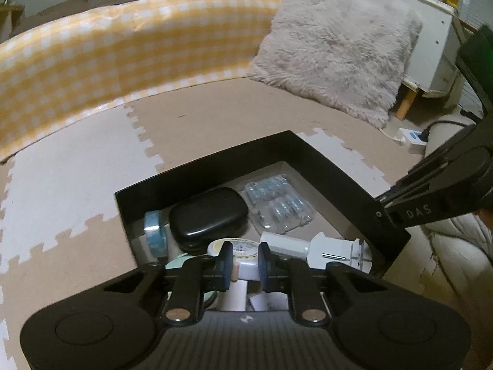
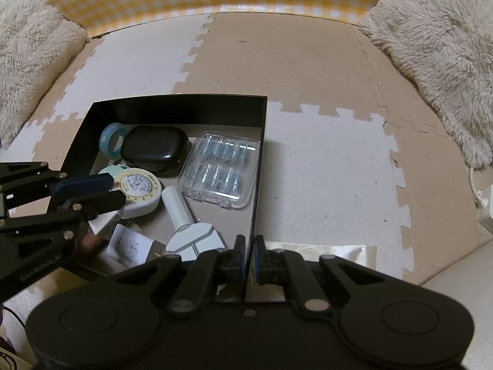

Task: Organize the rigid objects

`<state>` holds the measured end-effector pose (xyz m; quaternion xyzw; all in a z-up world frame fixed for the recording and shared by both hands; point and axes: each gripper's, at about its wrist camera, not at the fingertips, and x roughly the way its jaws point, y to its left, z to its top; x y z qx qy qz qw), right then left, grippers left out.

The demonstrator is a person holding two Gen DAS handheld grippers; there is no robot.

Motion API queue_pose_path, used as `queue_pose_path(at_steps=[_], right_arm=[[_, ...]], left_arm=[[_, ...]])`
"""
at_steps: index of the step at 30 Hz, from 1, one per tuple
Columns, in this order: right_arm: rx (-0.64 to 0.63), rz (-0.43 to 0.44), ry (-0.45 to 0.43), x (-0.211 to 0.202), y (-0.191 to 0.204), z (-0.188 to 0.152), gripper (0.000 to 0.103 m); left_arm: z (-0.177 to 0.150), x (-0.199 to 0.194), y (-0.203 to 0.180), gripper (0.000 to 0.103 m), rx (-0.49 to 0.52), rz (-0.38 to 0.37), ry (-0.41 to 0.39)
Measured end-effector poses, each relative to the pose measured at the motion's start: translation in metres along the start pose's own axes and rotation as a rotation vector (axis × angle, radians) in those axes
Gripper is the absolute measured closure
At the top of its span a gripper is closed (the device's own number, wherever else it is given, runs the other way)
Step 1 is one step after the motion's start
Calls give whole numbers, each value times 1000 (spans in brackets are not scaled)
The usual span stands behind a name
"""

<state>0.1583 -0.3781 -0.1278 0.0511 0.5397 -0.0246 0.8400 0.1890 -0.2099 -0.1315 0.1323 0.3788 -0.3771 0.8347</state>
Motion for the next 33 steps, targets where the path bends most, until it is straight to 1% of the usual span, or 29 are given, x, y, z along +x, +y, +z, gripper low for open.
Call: queue_pose_path(at_steps=[5,8,10,12,15,19,21,22,25,28,29,30,31,32,33], right_arm=[[-3,-3,1,0,0,0,97],[-4,-4,1,1,0,0,97],[-4,-3,1,1,0,0,97],[-2,-2,1,1,0,0,97],[-4,-3,1,1,1,1,97],[-3,-1,1,0,0,0,97],[-3,-1,1,0,1,0,97],[-4,-2,1,0,1,0,97],[-4,-3,1,0,0,0,97],[-8,-6,2,0,0,0,97],[-9,-7,2,1,0,0,97],[-9,-7,2,1,0,0,97],[-9,-6,2,1,0,0,97],[-8,-5,1,1,0,0,97],[-7,-5,2,1,0,0,97]], left_arm=[[-4,6,-2,84,-16,-54,-25],[-3,6,-6,84,-5,-56,-22],[-2,3,-6,82,0,-32,-15],[-1,-3,-3,79,5,10,-7],[1,-8,9,79,-29,43,4],[0,-4,11,79,11,117,37],[-3,2,9,79,38,128,67],[-4,3,7,81,46,123,73],[-4,3,6,82,54,128,69],[-6,2,5,84,50,116,67],[-6,1,5,84,48,91,70],[-7,2,4,83,39,49,73],[-7,3,2,78,31,3,77],[-7,3,-3,77,42,-22,81],[-7,3,-7,77,61,-24,88]])
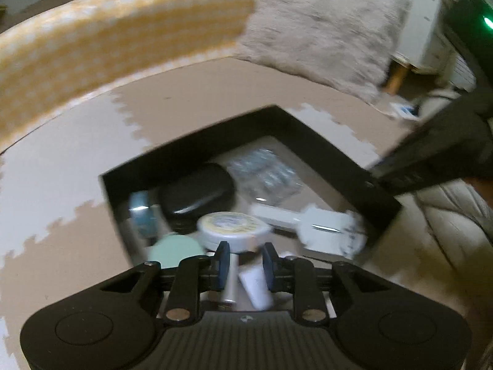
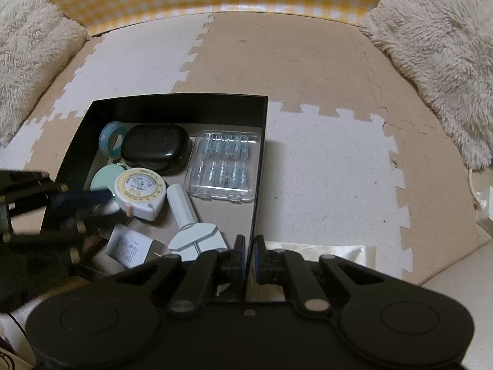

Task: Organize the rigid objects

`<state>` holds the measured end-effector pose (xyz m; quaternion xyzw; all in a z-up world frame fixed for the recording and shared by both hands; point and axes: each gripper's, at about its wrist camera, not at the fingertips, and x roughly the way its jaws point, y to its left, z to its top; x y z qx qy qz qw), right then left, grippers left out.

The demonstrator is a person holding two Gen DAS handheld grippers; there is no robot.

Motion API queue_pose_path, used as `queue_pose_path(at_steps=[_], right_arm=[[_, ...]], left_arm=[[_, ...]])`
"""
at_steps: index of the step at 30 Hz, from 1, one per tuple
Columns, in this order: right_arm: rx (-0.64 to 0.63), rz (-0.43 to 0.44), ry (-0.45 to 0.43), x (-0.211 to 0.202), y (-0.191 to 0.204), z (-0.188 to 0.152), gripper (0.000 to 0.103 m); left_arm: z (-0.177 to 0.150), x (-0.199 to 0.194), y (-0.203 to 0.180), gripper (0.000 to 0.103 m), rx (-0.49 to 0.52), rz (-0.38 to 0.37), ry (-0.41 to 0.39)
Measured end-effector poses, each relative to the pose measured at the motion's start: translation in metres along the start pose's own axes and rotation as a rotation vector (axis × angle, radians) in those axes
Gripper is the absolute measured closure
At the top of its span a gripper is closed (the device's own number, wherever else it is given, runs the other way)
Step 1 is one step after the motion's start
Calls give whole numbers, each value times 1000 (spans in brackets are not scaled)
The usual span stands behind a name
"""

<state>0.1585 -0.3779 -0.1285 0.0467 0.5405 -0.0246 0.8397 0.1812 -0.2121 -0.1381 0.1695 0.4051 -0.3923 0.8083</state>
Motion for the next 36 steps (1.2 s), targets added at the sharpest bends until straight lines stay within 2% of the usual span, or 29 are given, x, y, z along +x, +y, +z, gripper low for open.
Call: queue_pose_path(at_steps=[2,4,8,11,13,17,20,21,22,24,25,30,32,34,36], right_arm=[[2,2,0,0,0,0,97],[0,0,0,0,0,0,97],[1,1,0,0,0,0,97],[0,1,-1,0,0,0,97],[0,2,-1,-1,0,0,97],[0,2,-1,0,-1,0,97],[1,3,-1,-1,-1,0,97],[1,3,-2,-1,-1,0,97],[1,3,-2,-1,-1,0,97],[1,4,-2,-1,-1,0,97],[1,5,-2,-1,-1,0,97],[1,6,-3,-1,-1,0,97],[1,6,-3,-1,-1,0,97],[0,5,-3,-2,-1,0,97],[2,6,-3,-1,-1,0,97]], left_arm=[[-1,-2,-5,78,26,7,11],[-3,-3,-4,78,11,5,16],[-8,-5,5,76,14,104,42],[-7,-4,5,75,16,102,32],[-6,-1,1,63,26,88,23],[-5,4,-1,63,42,92,15],[-7,2,3,65,30,100,18],[-8,0,3,72,30,107,16],[-8,-2,4,76,30,136,16],[-7,-6,5,76,43,183,9],[-7,-8,7,81,41,196,11],[-7,-14,13,82,-3,165,11],[-7,-17,15,76,-35,141,2],[-6,-21,16,58,-69,121,-11],[-5,-25,15,46,-86,109,-26]])
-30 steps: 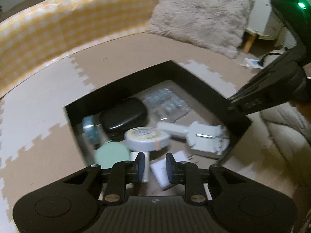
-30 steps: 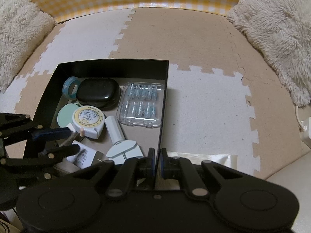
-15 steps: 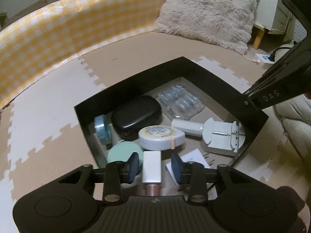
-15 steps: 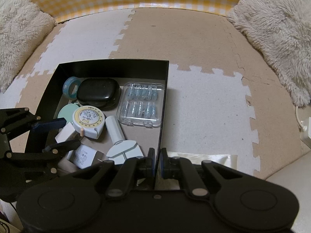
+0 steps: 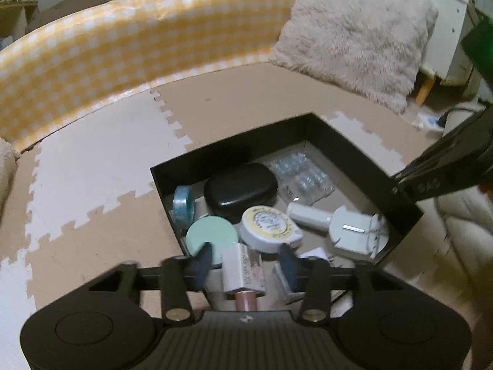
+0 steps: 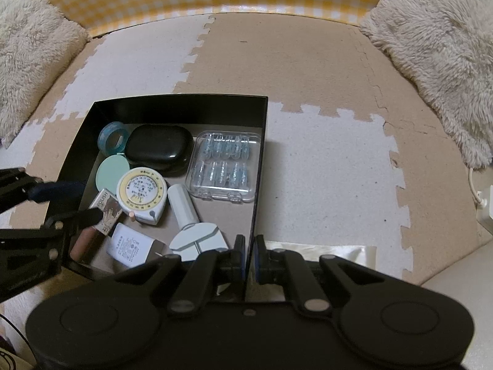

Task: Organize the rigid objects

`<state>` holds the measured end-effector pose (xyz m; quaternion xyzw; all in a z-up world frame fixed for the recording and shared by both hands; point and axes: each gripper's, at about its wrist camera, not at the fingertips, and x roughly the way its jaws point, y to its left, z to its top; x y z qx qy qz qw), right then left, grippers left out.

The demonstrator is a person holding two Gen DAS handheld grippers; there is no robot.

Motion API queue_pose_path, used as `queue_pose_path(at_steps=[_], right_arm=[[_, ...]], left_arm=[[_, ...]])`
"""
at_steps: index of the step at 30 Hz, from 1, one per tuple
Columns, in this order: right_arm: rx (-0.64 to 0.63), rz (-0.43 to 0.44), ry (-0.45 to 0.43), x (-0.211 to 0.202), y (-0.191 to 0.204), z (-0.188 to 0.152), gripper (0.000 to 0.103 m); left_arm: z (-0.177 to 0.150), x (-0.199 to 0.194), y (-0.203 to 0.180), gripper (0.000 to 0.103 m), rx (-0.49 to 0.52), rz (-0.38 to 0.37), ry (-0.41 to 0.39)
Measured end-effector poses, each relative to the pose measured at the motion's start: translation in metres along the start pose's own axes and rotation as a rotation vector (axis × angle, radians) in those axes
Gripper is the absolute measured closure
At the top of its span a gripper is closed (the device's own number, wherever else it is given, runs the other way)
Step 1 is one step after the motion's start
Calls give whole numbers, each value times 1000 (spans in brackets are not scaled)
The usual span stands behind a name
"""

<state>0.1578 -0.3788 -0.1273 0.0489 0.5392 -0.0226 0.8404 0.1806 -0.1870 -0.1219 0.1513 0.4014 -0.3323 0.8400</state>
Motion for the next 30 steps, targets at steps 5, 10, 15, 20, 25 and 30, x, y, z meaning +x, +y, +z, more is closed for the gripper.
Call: queue_pose_path(at_steps=[5,10,15,20,25,30], right_arm=[[0,0,0,0,0,0,97],[3,2,-2,0,0,0,97],[5,-4,-35,-9,0,1,94],[-19,4,-88,-28,9,-1,68],[39,-9,-133,-60,11,-2,53],[37,-22,-215,-108,16,-13,45]], left_arm=[[0,-11,-5,14,-58,-51,-23],[-1,-16,-12,0,-86,-48,-19],[-4,-21,-13,0,-116,-30,-9],[-4,-36,-12,0,-142,-6,-25],[-3,-62,-9,0,-183,9,-68],[-4,-93,-10,0,-209,21,-113]])
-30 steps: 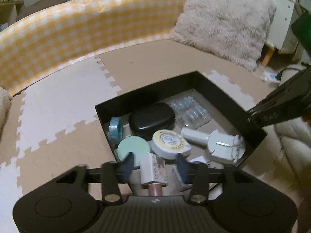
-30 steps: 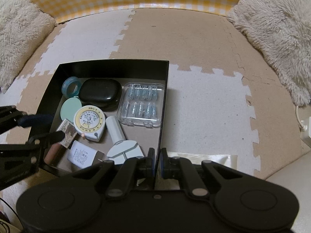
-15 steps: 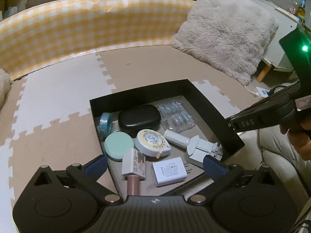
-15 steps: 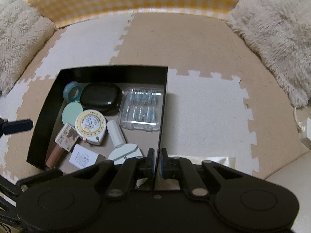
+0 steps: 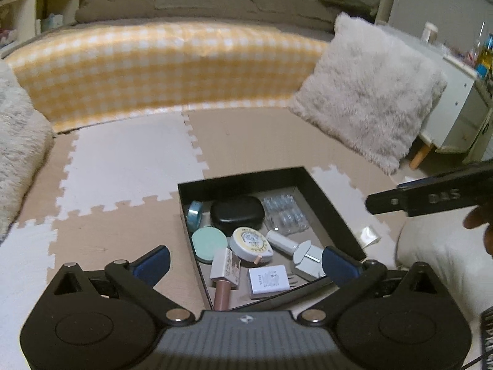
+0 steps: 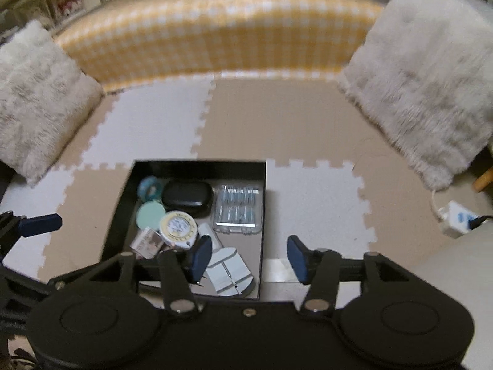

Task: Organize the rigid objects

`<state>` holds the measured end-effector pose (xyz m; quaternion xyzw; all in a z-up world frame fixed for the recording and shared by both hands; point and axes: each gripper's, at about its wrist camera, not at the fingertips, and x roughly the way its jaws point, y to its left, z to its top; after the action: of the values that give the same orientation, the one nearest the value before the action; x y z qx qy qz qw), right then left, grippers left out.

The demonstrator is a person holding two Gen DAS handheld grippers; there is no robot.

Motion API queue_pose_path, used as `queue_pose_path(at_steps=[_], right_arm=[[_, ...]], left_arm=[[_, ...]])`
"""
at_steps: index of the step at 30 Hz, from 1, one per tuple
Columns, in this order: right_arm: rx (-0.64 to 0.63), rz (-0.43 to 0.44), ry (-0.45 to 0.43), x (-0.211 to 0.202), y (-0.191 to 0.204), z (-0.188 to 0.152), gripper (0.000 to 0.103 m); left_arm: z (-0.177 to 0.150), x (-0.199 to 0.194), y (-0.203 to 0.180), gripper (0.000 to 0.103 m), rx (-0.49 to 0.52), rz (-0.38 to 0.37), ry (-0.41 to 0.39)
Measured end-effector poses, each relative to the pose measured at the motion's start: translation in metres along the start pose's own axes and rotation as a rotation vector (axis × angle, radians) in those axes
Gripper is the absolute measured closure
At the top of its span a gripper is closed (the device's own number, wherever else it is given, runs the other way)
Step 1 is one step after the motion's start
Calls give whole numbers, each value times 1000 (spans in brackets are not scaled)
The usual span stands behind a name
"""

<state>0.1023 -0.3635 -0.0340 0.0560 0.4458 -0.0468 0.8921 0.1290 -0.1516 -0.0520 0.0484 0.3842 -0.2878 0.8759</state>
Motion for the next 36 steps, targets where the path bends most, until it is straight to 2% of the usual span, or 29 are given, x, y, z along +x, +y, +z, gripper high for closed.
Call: queue_pose_path(at_steps=[2,5,10,16,19,23,27,36], right_arm=[[-3,2,-38,-21,2,-3,33],[4,10,-94,-51,5,-12,24],[6,5,-162,-89,9,-29,14],[8,3,-224,-121,16,-57,3],[6,-21,-251,-129,21,-72,1],[13,-45,-301,-138,26,-91,0],[18,-53,-334,-142,30,-107,0],[-1,-90,-416,-143,40,-133,0]], left_arm=[[0,-14,-1,0,-4,5,-19],[0,-34,-4,0,-1,15,-45],[-5,-70,-7,0,0,38,-93],[-18,-106,-12,0,9,101,-153],[-27,-118,-14,0,9,143,-166],[-40,-129,-14,0,8,151,-183],[-53,-136,-17,0,10,189,-215],[-74,-144,-20,0,20,190,-262]])
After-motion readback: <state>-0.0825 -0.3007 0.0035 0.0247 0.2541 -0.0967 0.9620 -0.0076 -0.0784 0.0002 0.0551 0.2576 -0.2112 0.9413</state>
